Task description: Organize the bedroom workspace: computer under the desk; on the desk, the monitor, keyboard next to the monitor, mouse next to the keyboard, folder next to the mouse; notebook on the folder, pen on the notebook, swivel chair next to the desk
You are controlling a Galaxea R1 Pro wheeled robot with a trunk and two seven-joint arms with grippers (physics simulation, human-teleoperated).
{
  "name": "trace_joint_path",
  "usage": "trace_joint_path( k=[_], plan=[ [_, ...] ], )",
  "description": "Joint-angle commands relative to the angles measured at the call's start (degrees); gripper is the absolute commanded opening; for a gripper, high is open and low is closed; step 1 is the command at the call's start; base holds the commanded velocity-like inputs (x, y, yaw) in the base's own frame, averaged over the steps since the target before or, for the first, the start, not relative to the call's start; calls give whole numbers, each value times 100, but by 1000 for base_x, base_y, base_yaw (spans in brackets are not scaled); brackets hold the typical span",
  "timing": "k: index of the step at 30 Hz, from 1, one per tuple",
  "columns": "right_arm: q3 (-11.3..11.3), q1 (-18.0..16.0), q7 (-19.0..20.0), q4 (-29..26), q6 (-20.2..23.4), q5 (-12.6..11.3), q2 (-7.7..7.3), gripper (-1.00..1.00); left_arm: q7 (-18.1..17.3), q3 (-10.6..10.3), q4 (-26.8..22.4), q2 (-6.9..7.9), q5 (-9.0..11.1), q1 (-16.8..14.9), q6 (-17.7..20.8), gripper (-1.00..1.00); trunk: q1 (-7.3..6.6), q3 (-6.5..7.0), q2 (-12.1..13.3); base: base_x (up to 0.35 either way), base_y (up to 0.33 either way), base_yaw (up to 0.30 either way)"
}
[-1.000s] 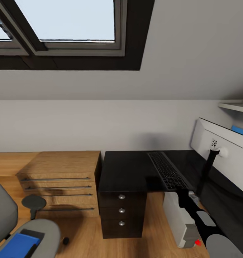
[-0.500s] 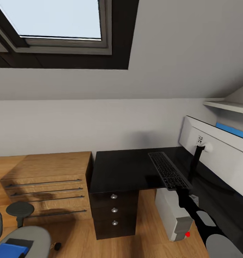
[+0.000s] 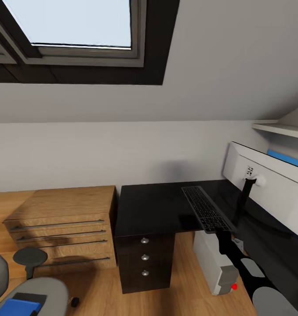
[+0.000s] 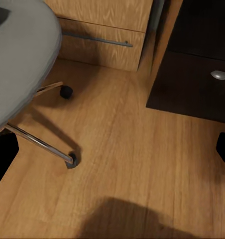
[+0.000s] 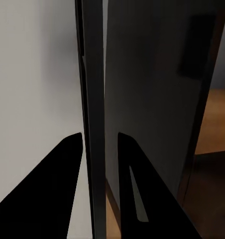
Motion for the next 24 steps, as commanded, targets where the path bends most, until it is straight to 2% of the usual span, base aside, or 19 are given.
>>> trace_joint_path(
  k=[1,14,17,24],
  plan=[
    [-40,-7,12,2,54,-37,3,-100,37,25,2,-2,-48,-4,-14,100,2,-10,-8,0,56,0],
    [-40,-7,6,84,45,-37,4,-100,37,25,0,-5,-48,-4,-14,100,2,-10,-8,0,51,0],
    [-35,-7,10,91,44,-26,4,-100,37,29,-4,-44,-48,-4,-14,100,2,-10,-8,0,12,0],
    [-24,-7,33,93,52,167,4,-100,79,30,-30,-142,-48,-4,-17,100,24,-28,-48,0,3,0]
  ],
)
